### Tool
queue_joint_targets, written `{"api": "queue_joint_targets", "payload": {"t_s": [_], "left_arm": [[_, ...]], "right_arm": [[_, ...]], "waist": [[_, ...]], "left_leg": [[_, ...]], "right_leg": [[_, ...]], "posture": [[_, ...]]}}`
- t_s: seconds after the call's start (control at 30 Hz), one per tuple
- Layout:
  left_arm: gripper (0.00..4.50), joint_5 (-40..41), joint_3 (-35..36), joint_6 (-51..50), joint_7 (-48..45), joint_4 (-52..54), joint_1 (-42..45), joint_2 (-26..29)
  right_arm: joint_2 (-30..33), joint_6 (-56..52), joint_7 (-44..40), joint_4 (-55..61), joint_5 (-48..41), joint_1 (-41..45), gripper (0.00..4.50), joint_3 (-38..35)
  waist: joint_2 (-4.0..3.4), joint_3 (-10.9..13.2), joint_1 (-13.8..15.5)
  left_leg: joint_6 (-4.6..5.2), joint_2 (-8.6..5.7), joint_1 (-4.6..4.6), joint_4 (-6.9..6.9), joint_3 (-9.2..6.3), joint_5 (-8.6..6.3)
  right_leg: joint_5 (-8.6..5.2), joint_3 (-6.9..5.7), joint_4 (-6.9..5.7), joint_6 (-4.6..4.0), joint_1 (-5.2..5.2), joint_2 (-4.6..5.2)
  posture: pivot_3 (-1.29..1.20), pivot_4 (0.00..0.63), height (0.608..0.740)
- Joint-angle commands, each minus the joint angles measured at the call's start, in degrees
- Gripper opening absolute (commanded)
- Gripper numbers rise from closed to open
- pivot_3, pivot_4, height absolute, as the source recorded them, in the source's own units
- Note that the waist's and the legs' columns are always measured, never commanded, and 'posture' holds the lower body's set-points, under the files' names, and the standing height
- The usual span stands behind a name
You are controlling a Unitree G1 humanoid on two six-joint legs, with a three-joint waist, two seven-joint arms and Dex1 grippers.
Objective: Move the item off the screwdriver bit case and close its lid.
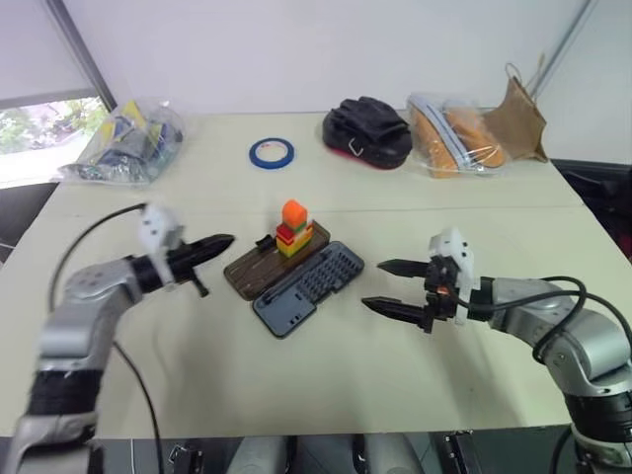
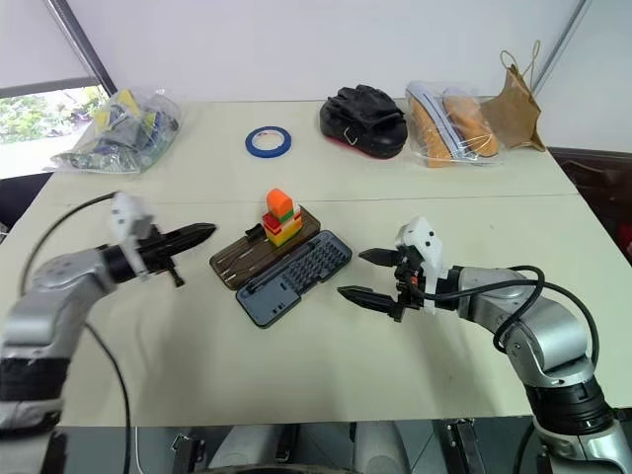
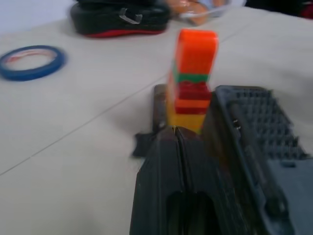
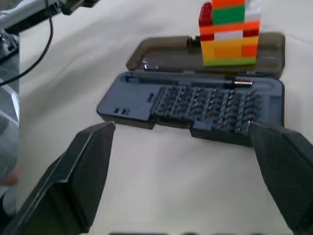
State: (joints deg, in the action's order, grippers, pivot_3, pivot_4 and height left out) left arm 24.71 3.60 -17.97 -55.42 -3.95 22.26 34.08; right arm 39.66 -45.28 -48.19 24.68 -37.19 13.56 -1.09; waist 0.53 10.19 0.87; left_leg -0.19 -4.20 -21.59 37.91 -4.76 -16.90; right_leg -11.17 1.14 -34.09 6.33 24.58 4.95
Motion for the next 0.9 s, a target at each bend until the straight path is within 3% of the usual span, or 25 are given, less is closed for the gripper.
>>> {"api": "queue_joint_targets", "payload": {"t_s": [0.03,0.23,0.43,0.57,0.77,0.9], "left_arm": [[0.0,-3.44,-3.77,5.2,-3.28,-7.45,5.47,-2.3],[0.0,-7.26,-6.5,11.16,-5.74,-18.15,11.66,-5.68],[0.0,-6.84,-5.54,10.23,-8.08,-19.89,13.38,-5.35],[1.28,-4.61,-3.83,6.83,-10.41,-15.82,10.95,-2.6],[4.44,-3.68,-2.7,3.98,-10.5,-10.81,7.75,0.01],[4.48,-4.42,-1.4,4.87,-5.45,-11.77,9.13,-1.75]], "right_arm": [[0.66,1.61,0.53,3.06,1.08,-1.75,4.49,0.19],[-0.47,2.18,3.11,4.95,1.63,-4.39,4.49,-0.42],[-2.1,2.66,6.07,6.91,1.9,-7.14,4.49,-0.69],[-2.47,3.25,6.64,6.8,1.86,-7.86,4.5,-0.7],[-3.15,4.15,6.11,4.59,2.39,-6.2,4.5,0.61],[-3.06,4.15,5.15,3.58,2.14,-4.76,4.5,0.9]], "waist": [[0.0,0.0,-0.09],[0.01,0.01,-0.55],[0.02,0.01,-0.28],[0.02,0.01,-0.44],[0.02,0.01,-0.35],[0.03,0.01,-0.14]], "left_leg": [[0.0,-0.01,-0.01,0.0,0.01,0.0],[0.0,0.07,0.0,0.0,0.03,0.0],[0.01,0.05,-0.01,0.0,0.02,0.0],[0.01,0.06,-0.01,0.0,0.01,0.0],[0.01,0.06,0.01,0.0,0.01,0.0],[0.01,0.05,0.0,0.04,0.0,0.0]], "right_leg": [[0.0,0.01,0.0,0.0,0.0,0.01],[0.01,0.05,-0.06,0.01,0.08,-0.08],[0.01,0.04,-0.05,0.02,0.06,-0.07],[0.01,0.04,-0.07,0.02,0.07,-0.08],[0.01,0.05,-0.09,0.02,0.05,-0.07],[0.01,0.04,-0.08,0.02,0.03,-0.06]], "posture": [[0.0,0.15,0.74],[0.0,0.15,0.74],[0.0,0.15,0.74],[0.0,0.15,0.74],[0.0,0.15,0.74],[0.0,0.15,0.74]]}}
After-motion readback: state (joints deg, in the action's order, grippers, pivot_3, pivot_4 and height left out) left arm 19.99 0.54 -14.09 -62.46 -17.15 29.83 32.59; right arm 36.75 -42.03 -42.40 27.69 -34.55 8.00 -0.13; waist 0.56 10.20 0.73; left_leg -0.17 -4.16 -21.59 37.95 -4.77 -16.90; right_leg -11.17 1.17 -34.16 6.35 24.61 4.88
